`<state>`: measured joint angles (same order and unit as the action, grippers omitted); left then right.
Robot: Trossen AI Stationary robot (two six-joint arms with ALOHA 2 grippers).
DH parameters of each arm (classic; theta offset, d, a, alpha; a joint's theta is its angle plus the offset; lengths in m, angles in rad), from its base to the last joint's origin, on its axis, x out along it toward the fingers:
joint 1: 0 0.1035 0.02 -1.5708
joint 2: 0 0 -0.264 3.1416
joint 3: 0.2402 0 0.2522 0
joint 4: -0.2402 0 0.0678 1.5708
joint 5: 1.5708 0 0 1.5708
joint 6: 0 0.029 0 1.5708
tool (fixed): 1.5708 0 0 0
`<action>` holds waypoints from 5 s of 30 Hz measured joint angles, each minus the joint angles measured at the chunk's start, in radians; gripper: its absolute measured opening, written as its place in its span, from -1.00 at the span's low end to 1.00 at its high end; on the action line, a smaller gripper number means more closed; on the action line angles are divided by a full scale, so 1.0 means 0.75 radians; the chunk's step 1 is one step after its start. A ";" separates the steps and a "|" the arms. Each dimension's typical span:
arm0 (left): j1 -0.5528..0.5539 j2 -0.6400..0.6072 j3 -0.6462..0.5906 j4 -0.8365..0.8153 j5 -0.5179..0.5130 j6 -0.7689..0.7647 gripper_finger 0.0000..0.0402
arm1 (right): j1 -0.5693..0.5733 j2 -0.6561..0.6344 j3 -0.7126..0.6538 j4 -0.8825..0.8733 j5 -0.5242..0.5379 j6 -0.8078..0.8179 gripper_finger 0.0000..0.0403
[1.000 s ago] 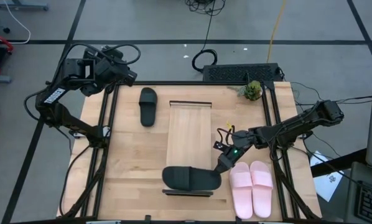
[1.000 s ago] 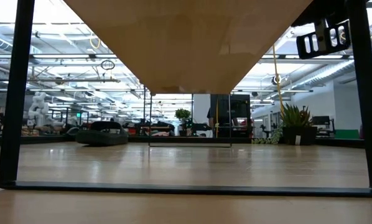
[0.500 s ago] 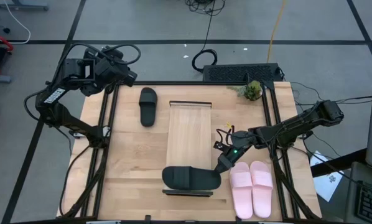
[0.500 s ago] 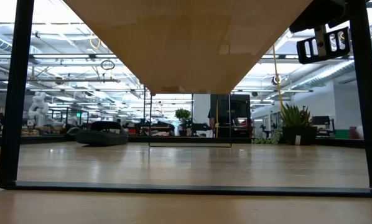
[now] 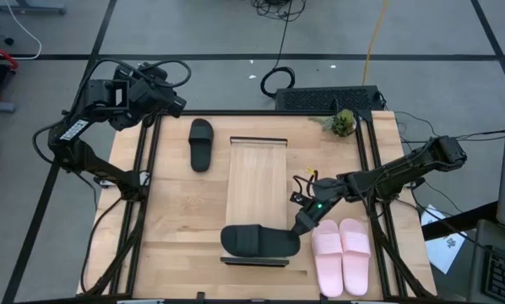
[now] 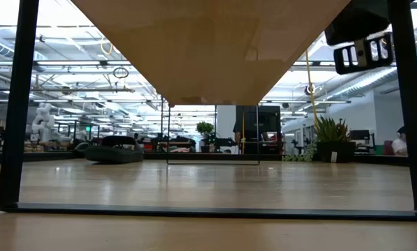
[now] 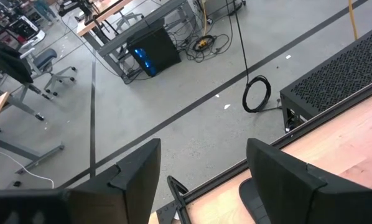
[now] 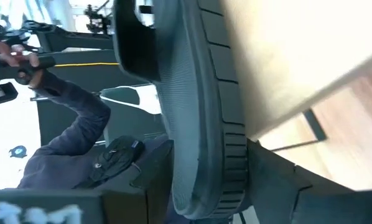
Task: Pick and place slides into the shelf
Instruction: Put the left black slipper on the shelf, then put the black slipper on the shelf
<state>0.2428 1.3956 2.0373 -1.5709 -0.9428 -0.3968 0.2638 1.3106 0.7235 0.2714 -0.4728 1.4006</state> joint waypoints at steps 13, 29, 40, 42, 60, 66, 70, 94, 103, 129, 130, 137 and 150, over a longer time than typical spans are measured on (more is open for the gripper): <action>0.000 0.000 0.000 0.000 0.001 0.000 0.20 | 0.000 -0.001 0.000 -0.059 0.004 -0.010 -0.03; 0.000 0.000 0.000 0.000 0.002 0.000 0.20 | 0.000 -0.001 0.001 -0.099 0.043 -0.038 0.22; 0.000 0.000 0.001 0.000 0.002 0.006 0.20 | -0.002 -0.001 0.001 -0.124 0.034 -0.043 0.23; 0.000 0.000 0.000 0.000 0.002 0.010 0.20 | -0.003 -0.001 0.001 -0.123 0.032 -0.040 0.23; 0.000 0.000 0.000 0.000 0.002 0.075 0.20 | -0.105 -0.002 0.001 -0.074 -0.074 -0.036 0.23; 0.000 0.000 0.001 0.000 0.002 0.115 0.20 | -0.174 -0.002 0.001 -0.073 -0.140 -0.035 0.23; 0.001 0.000 0.001 0.000 0.002 0.153 0.20 | -0.242 -0.002 0.001 -0.073 -0.211 -0.039 0.23; 0.038 -0.001 -0.191 0.003 0.401 0.136 0.20 | -0.503 -0.429 0.001 0.586 0.352 -0.159 0.23; 0.038 0.000 -0.748 0.050 0.369 0.220 0.20 | -0.502 -0.481 0.001 0.967 0.380 -0.439 0.23; 0.853 0.001 -1.085 0.841 1.410 0.710 0.20 | -0.611 -0.483 0.001 0.963 0.309 -0.432 0.23; 0.896 0.007 -1.084 0.856 1.466 0.690 0.20 | -0.618 -0.483 0.001 0.962 0.309 -0.432 0.23; 0.987 0.167 -1.082 0.861 1.533 0.672 0.20 | -0.664 -0.483 0.001 0.958 0.310 -0.427 0.23; 0.959 0.565 -0.841 0.665 1.541 0.991 0.20 | -0.683 -0.478 0.000 0.891 0.312 -0.408 0.23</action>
<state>0.9623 1.8194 1.4067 -1.0720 0.2131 0.3468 -0.2485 0.9524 0.7235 0.9399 -0.2386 1.0943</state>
